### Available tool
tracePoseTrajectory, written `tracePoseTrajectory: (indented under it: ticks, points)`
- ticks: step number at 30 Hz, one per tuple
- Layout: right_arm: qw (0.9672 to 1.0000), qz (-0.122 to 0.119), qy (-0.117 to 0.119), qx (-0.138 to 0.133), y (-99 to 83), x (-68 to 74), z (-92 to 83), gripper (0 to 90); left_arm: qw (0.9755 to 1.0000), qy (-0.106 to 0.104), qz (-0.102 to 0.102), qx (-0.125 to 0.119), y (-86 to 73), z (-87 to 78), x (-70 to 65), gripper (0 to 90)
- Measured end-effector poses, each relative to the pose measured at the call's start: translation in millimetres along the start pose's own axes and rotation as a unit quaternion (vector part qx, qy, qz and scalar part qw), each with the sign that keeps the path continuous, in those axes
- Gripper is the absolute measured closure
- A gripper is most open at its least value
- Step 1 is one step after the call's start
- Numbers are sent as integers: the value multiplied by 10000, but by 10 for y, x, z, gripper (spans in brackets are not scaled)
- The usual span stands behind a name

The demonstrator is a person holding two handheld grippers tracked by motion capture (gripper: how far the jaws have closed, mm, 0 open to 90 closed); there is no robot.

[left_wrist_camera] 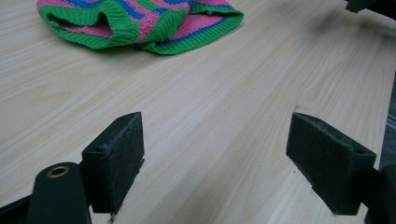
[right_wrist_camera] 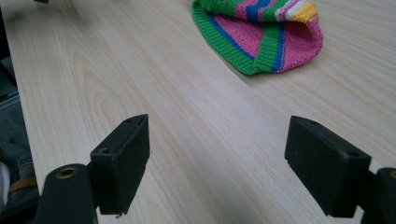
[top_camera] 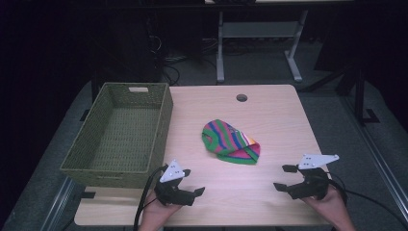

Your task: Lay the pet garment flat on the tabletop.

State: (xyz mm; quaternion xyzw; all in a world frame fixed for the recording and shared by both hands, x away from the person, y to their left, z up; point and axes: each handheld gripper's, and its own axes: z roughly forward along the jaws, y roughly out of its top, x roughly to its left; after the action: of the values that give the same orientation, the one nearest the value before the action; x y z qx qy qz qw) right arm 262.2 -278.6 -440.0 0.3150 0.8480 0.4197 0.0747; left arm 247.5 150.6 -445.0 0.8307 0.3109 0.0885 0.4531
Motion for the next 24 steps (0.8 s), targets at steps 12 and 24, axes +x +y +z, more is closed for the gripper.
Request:
tracePoseTrajectory:
  ticks: [12,24]
  points:
    - [9991,-69,255,331,230,-71,86,223,10000,-21,-41,35,4,18,23,188]
    - [9964,-345,426,641,621,-97,262,229,10000,-18,14,1,9,-4,39,188]
